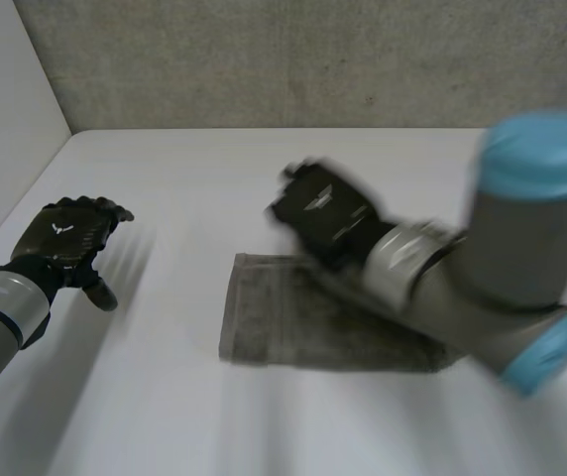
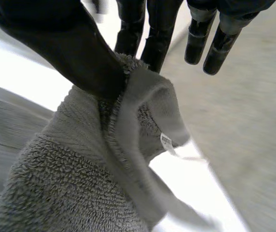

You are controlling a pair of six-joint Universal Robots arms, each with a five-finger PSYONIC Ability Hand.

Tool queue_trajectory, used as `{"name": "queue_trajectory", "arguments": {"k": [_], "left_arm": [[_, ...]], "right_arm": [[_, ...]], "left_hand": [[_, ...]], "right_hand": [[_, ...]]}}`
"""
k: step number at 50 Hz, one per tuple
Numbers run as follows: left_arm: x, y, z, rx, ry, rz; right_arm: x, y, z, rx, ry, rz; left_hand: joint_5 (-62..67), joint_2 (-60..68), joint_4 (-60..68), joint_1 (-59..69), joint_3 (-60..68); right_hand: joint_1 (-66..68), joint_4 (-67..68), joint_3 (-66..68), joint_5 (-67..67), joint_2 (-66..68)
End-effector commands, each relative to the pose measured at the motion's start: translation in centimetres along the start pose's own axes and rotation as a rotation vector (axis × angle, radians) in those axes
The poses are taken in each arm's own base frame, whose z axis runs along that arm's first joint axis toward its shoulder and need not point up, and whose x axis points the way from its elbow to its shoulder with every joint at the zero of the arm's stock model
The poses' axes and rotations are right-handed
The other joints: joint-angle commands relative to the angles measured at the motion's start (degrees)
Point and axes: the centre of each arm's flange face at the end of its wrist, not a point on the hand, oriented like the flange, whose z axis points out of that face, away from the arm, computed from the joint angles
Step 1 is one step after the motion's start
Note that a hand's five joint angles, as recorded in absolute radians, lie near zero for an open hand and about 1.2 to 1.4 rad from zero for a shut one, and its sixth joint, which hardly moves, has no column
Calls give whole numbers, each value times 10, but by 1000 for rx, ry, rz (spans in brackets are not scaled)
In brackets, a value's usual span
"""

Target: Fold the towel.

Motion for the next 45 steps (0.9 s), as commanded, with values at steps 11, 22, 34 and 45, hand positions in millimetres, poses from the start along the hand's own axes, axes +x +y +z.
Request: {"name": "queue_trajectory", "arguments": {"k": [11, 22, 34, 45], "left_arm": [[32, -26, 1, 91, 99, 35], [85, -61, 0, 192, 262, -70], [144, -41, 4, 133, 395, -50], [149, -29, 1, 91, 377, -46]], "right_arm": [[-19, 20, -9, -116, 33, 4], [39, 63, -75, -225, 186, 200], [42, 126, -112, -313, 132, 369], [40, 159, -104, -318, 93, 396]], "left_hand": [[-30, -38, -34, -58, -29], [-30, -38, -34, -58, -29], [-28, -36, -34, -56, -29], [-30, -38, -34, -58, -29]], "right_hand": [[-622, -44, -25, -634, -621], [-622, -44, -25, -634, -621], [-622, -44, -25, -634, -621], [-63, -44, -25, -74, -61]]}}
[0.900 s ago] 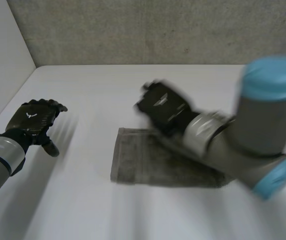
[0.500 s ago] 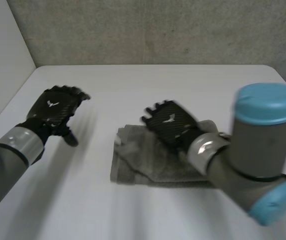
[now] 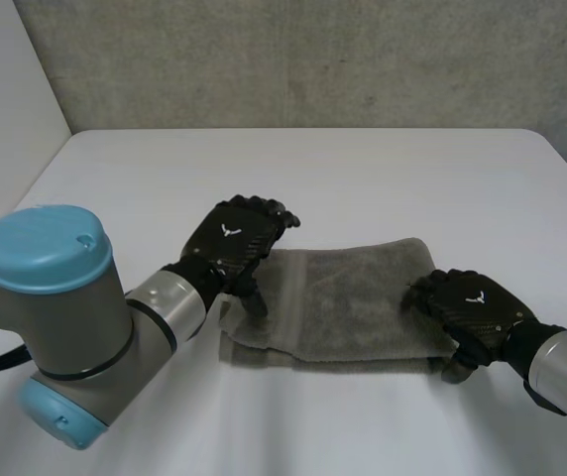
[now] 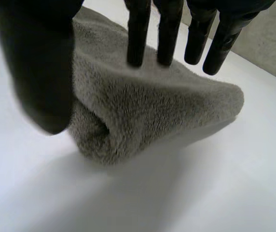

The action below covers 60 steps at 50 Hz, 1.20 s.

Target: Fold the towel.

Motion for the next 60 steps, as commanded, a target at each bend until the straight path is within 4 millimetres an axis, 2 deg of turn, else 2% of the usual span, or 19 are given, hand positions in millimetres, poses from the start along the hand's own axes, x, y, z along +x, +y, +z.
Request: {"name": "queue_trajectory", "arguments": {"k": [1, 2, 9, 14, 16, 19, 21, 22, 24, 29, 30, 32, 37, 42, 43, 44, 45, 54, 60], "left_arm": [[1, 2, -5, -13, -19, -1], [1, 2, -5, -13, -19, -1], [-7, -4, -17, -1, -59, -3], [-23, -9, -24, 8, -109, -13], [-27, -13, -26, 19, -124, -16], [-35, -17, -31, 31, -152, -18], [-40, -18, -33, 37, -170, -18], [-46, -21, -35, 45, -192, -18], [-52, -22, -36, 49, -216, -21], [-68, -24, -41, 55, -279, -35], [-71, -24, -42, 56, -294, -44], [-74, -24, -43, 56, -303, -53], [-78, -22, -43, 55, -317, -74], [-80, -23, -43, 59, -319, -73], [-80, -23, -43, 59, -319, -73], [-81, -24, -42, 67, -320, -71], [-82, -25, -41, 69, -324, -69], [-90, -35, -30, 117, -331, -54], [-85, -36, -16, 124, -302, -58]], "right_arm": [[3, 17, 13, -24, -24, 13], [5, 17, 15, -21, -23, 4], [13, 2, 15, 1, -11, -39], [11, -41, 7, 82, -28, -103], [-9, -70, 8, 148, -94, -146], [-19, -84, 11, 185, -123, -160], [-49, -106, 22, 244, -209, -175], [-49, -106, 22, 244, -210, -175], [-87, -121, 33, 278, -284, -200], [-140, -117, 58, 272, -367, -249], [-140, -117, 59, 272, -367, -249], [-165, -99, 81, 232, -417, -252], [-187, -72, 103, 179, -461, -265], [-187, -69, 108, 182, -436, -261], [-184, -73, 105, 187, -417, -258], [-184, -73, 105, 187, -417, -258], [-179, -79, 98, 196, -394, -256], [-126, -111, 40, 237, -237, -138], [-100, -107, 18, 206, -169, -22]], "left_hand": [[-30, -37, -34, -58, -29], [-30, -37, -34, -58, -29], [-30, -37, -34, -58, -29], [-30, -37, -34, -58, -29], [-30, -37, -34, -58, -29], [-30, -37, -34, -58, -29], [-30, -37, -34, -58, -29], [-30, -37, -34, -58, -29], [-30, -37, -34, -58, -29], [-30, -37, -34, -58, -29], [-30, -37, -34, -58, -29], [-30, -37, -34, -58, -29], [-30, -37, -34, -58, -29], [-30, -37, -34, -58, -29], [-30, -37, -34, -58, -29], [-30, -37, -34, -58, -29], [-30, -37, -34, -58, -29], [-30, -37, -34, -58, -29], [-30, -37, -34, -58, -29]], "right_hand": [[360, -44, -25, 348, 354], [498, -44, -25, 485, 492], [499, -44, -25, 487, 494], [499, -44, -25, 487, 494], [499, -44, -25, 487, 494], [499, -44, -25, 487, 494], [499, -44, -25, 487, 494], [499, -44, -25, 487, 494], [499, -44, -25, 487, 494], [499, -44, -25, 487, 494], [499, -44, -25, 487, 494], [499, -44, -25, 487, 494], [499, -44, -25, 487, 494], [426, -44, -25, 414, 421], [33, -44, -25, 20, 27], [29, -44, -25, 16, 23], [-201, -44, -25, -213, -206], [-201, -44, -25, -213, -206], [-201, -44, -25, -213, -206]]}}
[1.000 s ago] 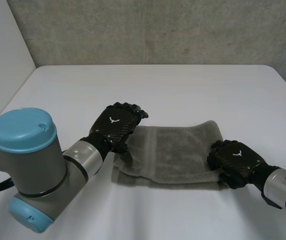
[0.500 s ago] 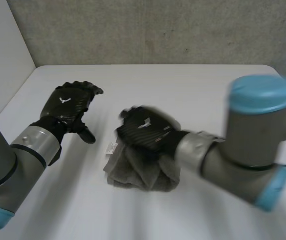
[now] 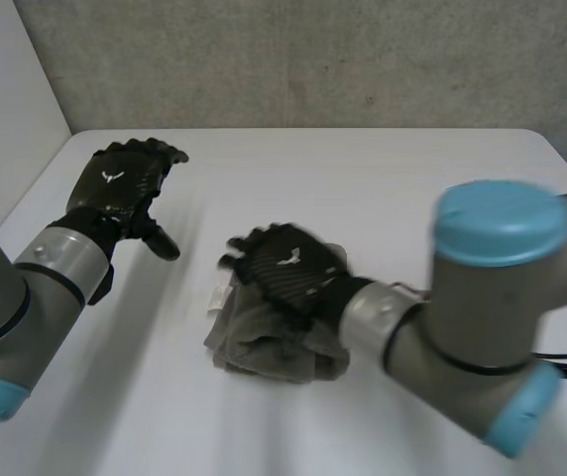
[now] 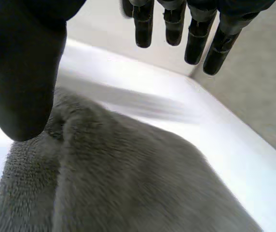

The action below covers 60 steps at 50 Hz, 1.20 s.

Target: Fold the towel.

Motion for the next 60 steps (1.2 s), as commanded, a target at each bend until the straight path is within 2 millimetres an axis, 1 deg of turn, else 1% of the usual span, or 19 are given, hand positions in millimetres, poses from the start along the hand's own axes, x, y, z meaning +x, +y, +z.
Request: {"name": "queue_trajectory", "arguments": {"k": [1, 2, 3, 4, 5, 6, 7, 11, 13, 14, 15, 17, 21, 23, 34, 38, 39, 50, 60], "left_arm": [[13, 2, 14, 7, 42, -13], [13, 2, 14, 7, 42, -13], [23, 3, 16, 5, 71, -18], [34, 4, 17, 7, 104, -23], [34, 4, 17, 7, 104, -23], [44, 6, 17, 0, 133, -27], [54, 9, 18, -7, 161, -28], [69, 17, 17, -29, 205, -32], [76, 22, 17, -42, 221, -31], [82, 26, 15, -52, 239, -32], [86, 31, 13, -65, 251, -32], [89, 36, 11, -80, 258, -31], [89, 43, 8, -104, 260, -26], [86, 53, 3, -139, 253, -23], [75, 84, -11, -248, 226, -19], [70, 91, -12, -268, 216, -3], [67, 94, -11, -278, 208, 5], [57, 114, -3, -319, 187, 80], [53, 119, -2, -334, 179, 105]], "right_arm": [[31, 3, -43, -31, 126, 166], [39, 8, -48, -47, 157, 209], [39, 8, -48, -47, 158, 209], [50, 15, -53, -63, 195, 247], [59, 23, -56, -82, 226, 280], [59, 23, -56, -82, 226, 281], [69, 29, -58, -93, 254, 307], [85, 38, -61, -102, 298, 343], [90, 53, -53, -131, 304, 409], [90, 53, -53, -131, 304, 410], [91, 64, -46, -147, 303, 459], [94, 71, -40, -154, 303, 511], [95, 88, -25, -172, 299, 639], [92, 90, -20, -171, 291, 662], [75, 93, 1, -101, 347, 736], [66, 91, 8, -93, 328, 730], [59, 91, 12, -93, 315, 722], [42, 101, 35, -99, 338, 624], [42, 104, 38, -125, 365, 516]], "left_hand": [[-30, -37, -34, -58, -29], [-30, -37, -34, -58, -29], [-30, -37, -34, -58, -29], [-30, -37, -34, -58, -29], [-30, -37, -34, -58, -29], [-30, -37, -34, -58, -29], [-30, -37, -34, -58, -29], [-30, -37, -34, -58, -29], [-30, -37, -34, -58, -29], [-30, -37, -34, -58, -29], [-30, -37, -34, -58, -29], [-30, -36, -34, -57, -29], [-30, -37, -34, -58, -29], [-30, -37, -34, -58, -29], [-30, -37, -34, -58, -29], [-30, -37, -34, -58, -29], [-30, -37, -34, -58, -29], [-30, -37, -34, -58, -29], [-30, -37, -34, -58, -29]], "right_hand": [[-41, -44, -25, -36, -44], [-41, -44, -25, -36, -44], [-41, -44, -25, -36, -44], [-41, -44, -25, -36, -44], [-41, -44, -25, -36, -44], [-41, -44, -25, -36, -44], [-41, -44, -25, -36, -44], [-41, -44, -25, -36, -44], [-41, -44, -25, -36, -44], [-41, -44, -25, -36, -44], [-41, -44, -25, -36, -44], [-41, -44, -25, -36, -44], [-41, -44, -25, -36, -44], [-41, -44, -25, -36, -44], [-41, -44, -25, -36, -44], [-41, -44, -25, -36, -44], [-41, -44, -25, -36, -44], [-41, -44, -25, -36, -44], [-41, -44, -25, -36, -44]]}}
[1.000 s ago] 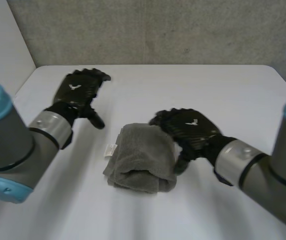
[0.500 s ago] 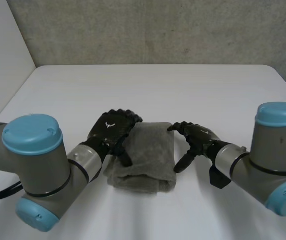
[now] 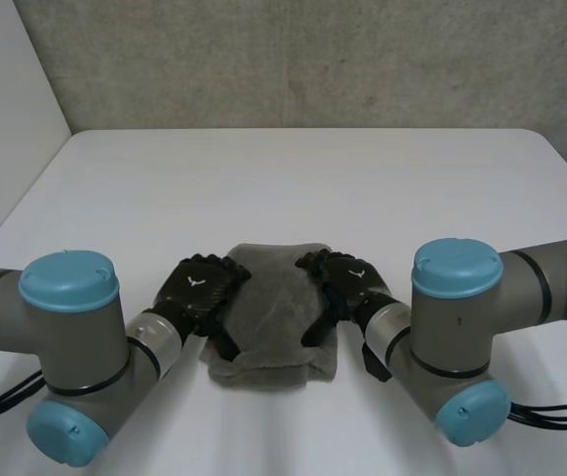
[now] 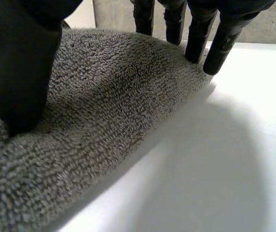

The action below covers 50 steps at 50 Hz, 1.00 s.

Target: Fold the towel.

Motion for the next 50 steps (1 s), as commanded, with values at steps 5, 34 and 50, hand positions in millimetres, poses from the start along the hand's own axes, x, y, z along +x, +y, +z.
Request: {"name": "queue_trajectory", "arguments": {"k": [5, 34, 50], "left_arm": [[-1, -6, -2, 14, -10, 12], [-62, -154, -65, 293, -225, -290], [-60, -154, -68, 290, -221, -286]], "right_arm": [[0, -6, -2, 6, 24, -87], [68, -172, -99, 369, 329, -202], [69, -174, -102, 378, 353, -199]], "left_hand": [[-25, -36, -34, -45, -29], [-25, -36, -34, -45, -29], [-25, -36, -34, -45, -29]], "right_hand": [[-37, -44, -25, -36, -44], [-37, -44, -25, -36, -44], [-37, -44, -25, -36, -44]]}}
